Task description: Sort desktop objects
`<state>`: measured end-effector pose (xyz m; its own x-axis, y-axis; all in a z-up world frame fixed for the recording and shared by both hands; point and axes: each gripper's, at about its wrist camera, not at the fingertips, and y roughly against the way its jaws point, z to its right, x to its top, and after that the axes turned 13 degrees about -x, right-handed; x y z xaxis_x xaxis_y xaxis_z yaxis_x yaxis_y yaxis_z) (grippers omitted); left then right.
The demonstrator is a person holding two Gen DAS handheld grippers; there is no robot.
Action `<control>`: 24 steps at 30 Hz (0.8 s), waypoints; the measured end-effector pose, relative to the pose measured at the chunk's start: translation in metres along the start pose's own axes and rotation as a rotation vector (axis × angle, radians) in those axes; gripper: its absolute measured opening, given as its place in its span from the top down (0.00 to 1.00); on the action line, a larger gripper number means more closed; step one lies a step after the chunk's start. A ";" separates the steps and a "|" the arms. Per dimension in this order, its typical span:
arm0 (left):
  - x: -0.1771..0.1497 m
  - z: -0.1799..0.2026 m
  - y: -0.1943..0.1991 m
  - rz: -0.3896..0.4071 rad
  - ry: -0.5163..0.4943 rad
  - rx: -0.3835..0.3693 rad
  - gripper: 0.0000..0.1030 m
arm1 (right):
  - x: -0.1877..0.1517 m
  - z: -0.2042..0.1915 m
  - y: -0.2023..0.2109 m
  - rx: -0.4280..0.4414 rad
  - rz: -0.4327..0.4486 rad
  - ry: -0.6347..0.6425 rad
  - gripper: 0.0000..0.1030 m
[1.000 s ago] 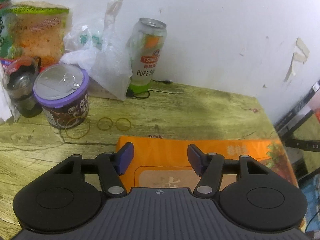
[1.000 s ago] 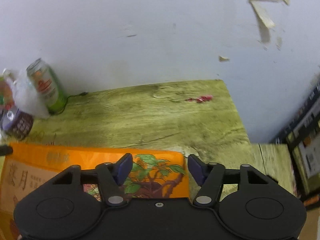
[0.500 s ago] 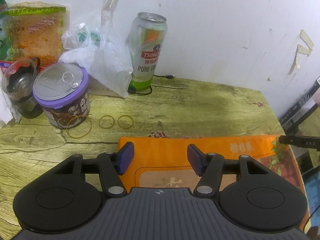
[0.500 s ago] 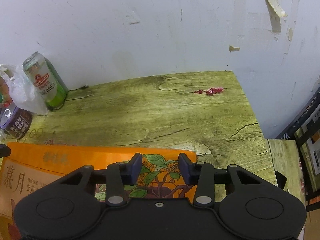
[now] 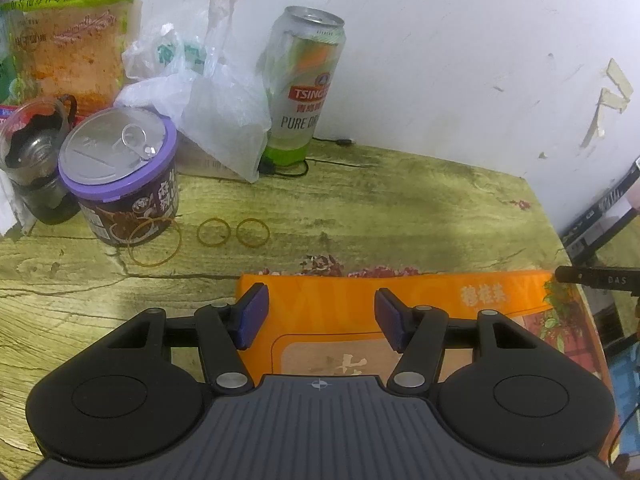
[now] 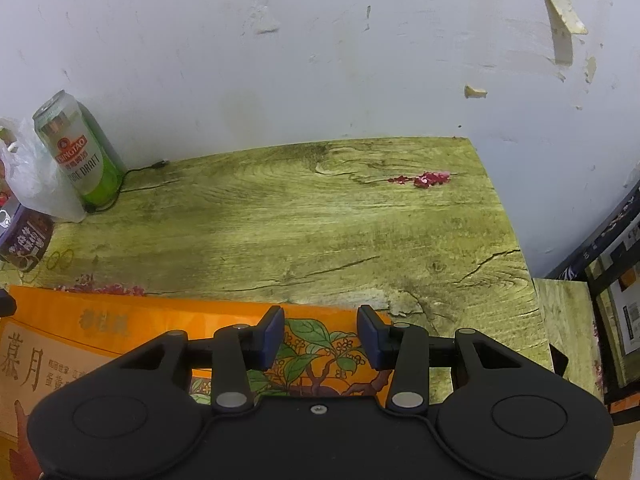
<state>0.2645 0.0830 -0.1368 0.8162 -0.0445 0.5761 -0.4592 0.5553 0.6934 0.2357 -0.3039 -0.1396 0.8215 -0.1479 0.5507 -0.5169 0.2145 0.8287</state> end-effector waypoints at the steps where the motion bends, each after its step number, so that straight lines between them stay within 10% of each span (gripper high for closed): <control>1: -0.001 -0.001 -0.001 0.000 -0.002 -0.002 0.42 | 0.000 0.000 0.000 -0.001 0.000 0.002 0.61; 13: -0.021 0.011 0.053 0.072 -0.035 0.037 0.35 | 0.004 -0.008 0.038 0.069 0.053 0.042 0.61; 24: -0.131 0.052 0.144 0.123 0.167 0.183 0.36 | -0.022 -0.080 0.083 0.366 0.082 0.292 0.61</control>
<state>0.0730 0.1252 -0.0897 0.7899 0.1596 0.5921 -0.6017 0.3879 0.6982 0.1941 -0.2052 -0.0913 0.7809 0.1444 0.6078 -0.5904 -0.1475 0.7935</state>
